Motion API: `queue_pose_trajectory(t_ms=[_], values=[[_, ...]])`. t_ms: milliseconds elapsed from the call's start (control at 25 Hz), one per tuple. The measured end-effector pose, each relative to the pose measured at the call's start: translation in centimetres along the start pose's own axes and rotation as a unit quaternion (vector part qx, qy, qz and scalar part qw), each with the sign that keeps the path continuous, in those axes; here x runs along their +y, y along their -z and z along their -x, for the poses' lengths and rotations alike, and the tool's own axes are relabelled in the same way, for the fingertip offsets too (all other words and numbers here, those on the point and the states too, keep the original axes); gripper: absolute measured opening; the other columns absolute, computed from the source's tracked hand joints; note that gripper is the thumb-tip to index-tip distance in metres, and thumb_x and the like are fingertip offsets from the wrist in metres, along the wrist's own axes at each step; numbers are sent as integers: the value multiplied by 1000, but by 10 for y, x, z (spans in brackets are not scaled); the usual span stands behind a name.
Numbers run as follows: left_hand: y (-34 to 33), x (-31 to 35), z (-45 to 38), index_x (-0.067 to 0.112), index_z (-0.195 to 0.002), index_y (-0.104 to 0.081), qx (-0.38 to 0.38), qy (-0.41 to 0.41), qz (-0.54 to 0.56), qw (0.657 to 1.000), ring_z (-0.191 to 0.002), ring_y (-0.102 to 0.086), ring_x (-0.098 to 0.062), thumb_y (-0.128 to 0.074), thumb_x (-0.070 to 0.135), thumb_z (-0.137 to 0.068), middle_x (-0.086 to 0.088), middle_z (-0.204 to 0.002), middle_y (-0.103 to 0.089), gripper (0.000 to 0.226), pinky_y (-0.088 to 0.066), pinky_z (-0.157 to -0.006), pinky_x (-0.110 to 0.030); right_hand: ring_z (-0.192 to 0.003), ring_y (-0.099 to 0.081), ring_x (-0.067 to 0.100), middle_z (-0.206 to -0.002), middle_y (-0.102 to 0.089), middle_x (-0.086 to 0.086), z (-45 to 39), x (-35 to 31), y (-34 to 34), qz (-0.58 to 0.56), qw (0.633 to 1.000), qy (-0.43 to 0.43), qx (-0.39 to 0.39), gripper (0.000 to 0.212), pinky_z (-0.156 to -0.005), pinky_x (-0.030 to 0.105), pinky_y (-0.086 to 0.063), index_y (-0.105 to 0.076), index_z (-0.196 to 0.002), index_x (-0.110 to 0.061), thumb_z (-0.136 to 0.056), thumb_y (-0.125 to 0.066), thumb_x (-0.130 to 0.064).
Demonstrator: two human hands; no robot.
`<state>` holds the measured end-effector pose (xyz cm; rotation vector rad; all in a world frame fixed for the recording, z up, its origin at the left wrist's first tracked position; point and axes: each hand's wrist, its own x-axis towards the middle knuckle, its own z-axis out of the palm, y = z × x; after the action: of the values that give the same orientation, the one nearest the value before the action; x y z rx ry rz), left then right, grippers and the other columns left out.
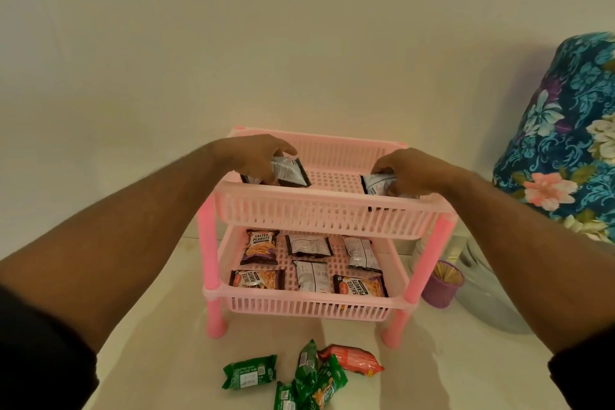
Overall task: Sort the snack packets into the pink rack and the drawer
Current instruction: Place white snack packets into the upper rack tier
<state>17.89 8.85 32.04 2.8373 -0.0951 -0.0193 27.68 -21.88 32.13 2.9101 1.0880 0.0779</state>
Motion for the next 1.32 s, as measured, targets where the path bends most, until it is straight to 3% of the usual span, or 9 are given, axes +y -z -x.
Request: queue_pose_trajectory(t_ms=[200, 440, 600, 760, 800, 880, 1040, 1160, 1320], values=[[-6, -8, -10, 27, -151, -38, -101, 2, -17, 995, -117, -57, -24, -76, 13, -82, 0, -141, -50, 80, -60, -82, -42, -100, -63, 16, -117, -70, -2, -6, 4, -10, -14, 999, 16, -48, 36, -83, 26, -49, -68, -123, -18, -87, -70, -16], [-12, -13, -14, 24, -150, -38, -157, -2, -56, 986, -125, -54, -21, -76, 24, -86, -2, -142, -52, 75, -46, -105, -43, -101, -65, 11, -117, -70, -6, -6, 4, -7, -67, 990, 5, -124, 40, -91, 33, -54, -68, -124, -22, -85, -75, -26], [-5, -12, -12, 22, -150, -38, -149, 28, 21, 988, -133, -47, -20, -74, 24, -87, 0, -146, -50, 72, -37, -113, -40, -108, -60, 13, -120, -65, -8, -7, 4, 0, -188, 976, -61, -88, 46, -89, 28, -46, -67, -124, -20, -83, -62, -1], [-3, -10, -12, 21, -111, -68, 9, 73, 92, 993, -101, -59, -15, -78, 36, -82, 2, -117, -65, 34, -45, -86, -33, -75, -61, 14, -93, -72, 1, -13, 5, 3, -206, 973, -103, 7, 3, -62, 26, -46, -72, -85, -13, -86, -70, -12], [-5, -9, -13, 18, -101, -69, 33, 94, 83, 992, -95, -59, -16, -78, 33, -82, 1, -112, -65, 26, -46, -79, -32, -71, -61, 16, -85, -71, 1, -14, 5, 0, -187, 976, -109, -8, 11, -59, 27, -47, -70, -81, -11, -85, -74, -20], [-11, -5, -12, 16, -98, -68, 8, 127, 68, 989, -91, -64, -21, -77, 30, -84, -1, -108, -66, 22, -55, -77, -36, -68, -64, 18, -80, -71, 3, -16, 3, -9, -155, 977, -131, -61, 25, -60, 30, -52, -67, -81, -9, -84, -76, -32], [-18, 5, -5, 18, -110, -66, -103, 146, 40, 983, -75, -72, -16, -72, 17, -86, -2, -105, -69, 25, -61, -72, -35, -79, -68, 16, -99, -71, 5, -17, -3, -21, -75, 981, -134, -115, 20, -63, 29, -55, -67, -98, -11, -88, -67, -28], [-16, 10, -4, 17, -117, -62, -135, 156, 52, 977, -77, -74, -19, -73, 12, -86, -4, -103, -70, 34, -61, -63, -34, -87, -72, 20, -103, -70, 2, -17, -6, -17, -131, 964, -168, -161, 33, -82, 43, -61, -64, -117, -13, -86, -72, -24], [-16, 10, -5, 22, -124, -57, -153, 173, 76, 970, -82, -75, -26, -78, 10, -81, -9, -109, -70, 50, -62, -71, -42, -85, -75, 21, -99, -73, 1, -17, -12, -13, -155, 953, -167, -198, 40, -85, 47, -60, -64, -121, -18, -83, -76, -21]])
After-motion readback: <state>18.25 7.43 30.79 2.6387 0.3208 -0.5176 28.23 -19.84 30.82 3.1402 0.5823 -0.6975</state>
